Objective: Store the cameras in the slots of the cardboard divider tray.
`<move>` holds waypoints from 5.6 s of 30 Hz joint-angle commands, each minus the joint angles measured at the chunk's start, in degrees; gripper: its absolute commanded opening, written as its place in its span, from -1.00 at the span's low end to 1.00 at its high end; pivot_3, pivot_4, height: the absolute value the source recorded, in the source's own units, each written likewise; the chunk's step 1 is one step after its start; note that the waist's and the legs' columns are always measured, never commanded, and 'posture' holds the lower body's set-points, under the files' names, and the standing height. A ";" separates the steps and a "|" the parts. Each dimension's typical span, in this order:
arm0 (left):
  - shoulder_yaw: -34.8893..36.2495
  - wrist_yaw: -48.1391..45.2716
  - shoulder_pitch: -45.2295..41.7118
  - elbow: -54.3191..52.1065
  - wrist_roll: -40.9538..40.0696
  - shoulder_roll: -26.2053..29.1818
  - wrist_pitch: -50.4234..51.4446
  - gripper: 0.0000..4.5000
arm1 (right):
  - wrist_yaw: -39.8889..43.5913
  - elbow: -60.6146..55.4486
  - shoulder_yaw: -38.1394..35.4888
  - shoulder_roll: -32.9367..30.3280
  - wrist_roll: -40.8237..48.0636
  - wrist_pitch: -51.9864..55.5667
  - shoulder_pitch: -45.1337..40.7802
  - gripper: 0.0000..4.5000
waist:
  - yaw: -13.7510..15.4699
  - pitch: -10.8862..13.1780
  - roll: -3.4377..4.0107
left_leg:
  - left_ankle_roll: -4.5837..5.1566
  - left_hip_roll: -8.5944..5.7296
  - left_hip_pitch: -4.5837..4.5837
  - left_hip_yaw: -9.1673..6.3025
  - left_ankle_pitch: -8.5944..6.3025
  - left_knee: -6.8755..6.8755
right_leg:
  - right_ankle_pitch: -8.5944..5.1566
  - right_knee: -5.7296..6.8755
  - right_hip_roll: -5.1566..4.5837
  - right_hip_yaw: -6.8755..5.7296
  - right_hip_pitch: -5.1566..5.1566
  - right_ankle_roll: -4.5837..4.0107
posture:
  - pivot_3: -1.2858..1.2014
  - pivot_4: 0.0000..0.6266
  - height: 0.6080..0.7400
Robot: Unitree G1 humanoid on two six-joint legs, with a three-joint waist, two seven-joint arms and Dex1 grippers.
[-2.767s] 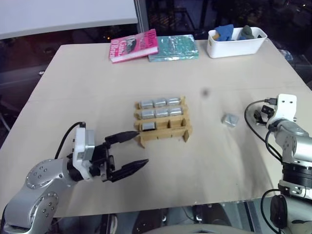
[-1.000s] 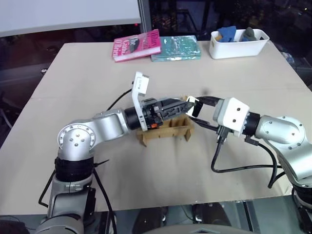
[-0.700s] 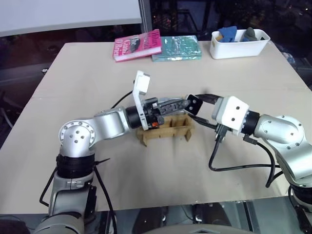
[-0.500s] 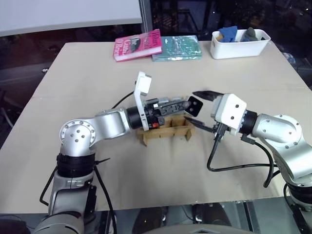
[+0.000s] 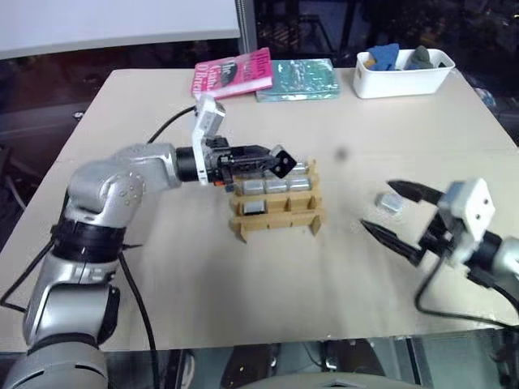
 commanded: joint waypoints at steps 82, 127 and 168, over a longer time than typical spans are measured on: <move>28.57 7.82 39.96 -37.31 1.42 -13.29 -2.33 0.89 | -55.13 19.48 19.36 26.51 -28.14 24.22 -20.22 1.00 | 0.01 -0.01 -0.05 | 0.09 -0.04 0.02 -0.07 -0.07 0.23 | -0.01 0.25 -0.36 0.01 -0.03 0.03 | 0.03 -0.52 1.00; 18.00 48.04 10.90 -19.32 -43.77 -17.59 28.55 0.93 | -7.15 -0.05 24.72 -0.56 -17.89 -7.65 -17.37 -0.02 | -1.24 0.13 -0.10 | 0.12 0.03 0.03 -0.14 -0.08 0.25 | -0.02 0.19 -0.25 0.05 0.03 0.09 | 0.03 -0.52 1.00; -5.01 0.58 -5.67 3.40 4.56 -11.24 -1.17 -0.68 | -5.76 -9.07 -5.46 1.33 3.13 -5.46 14.35 1.00 | 0.12 0.17 -0.09 | 0.01 -0.05 -0.04 -0.14 -0.01 0.12 | -0.04 0.06 -0.11 -0.04 0.04 0.09 | 0.03 -0.52 1.00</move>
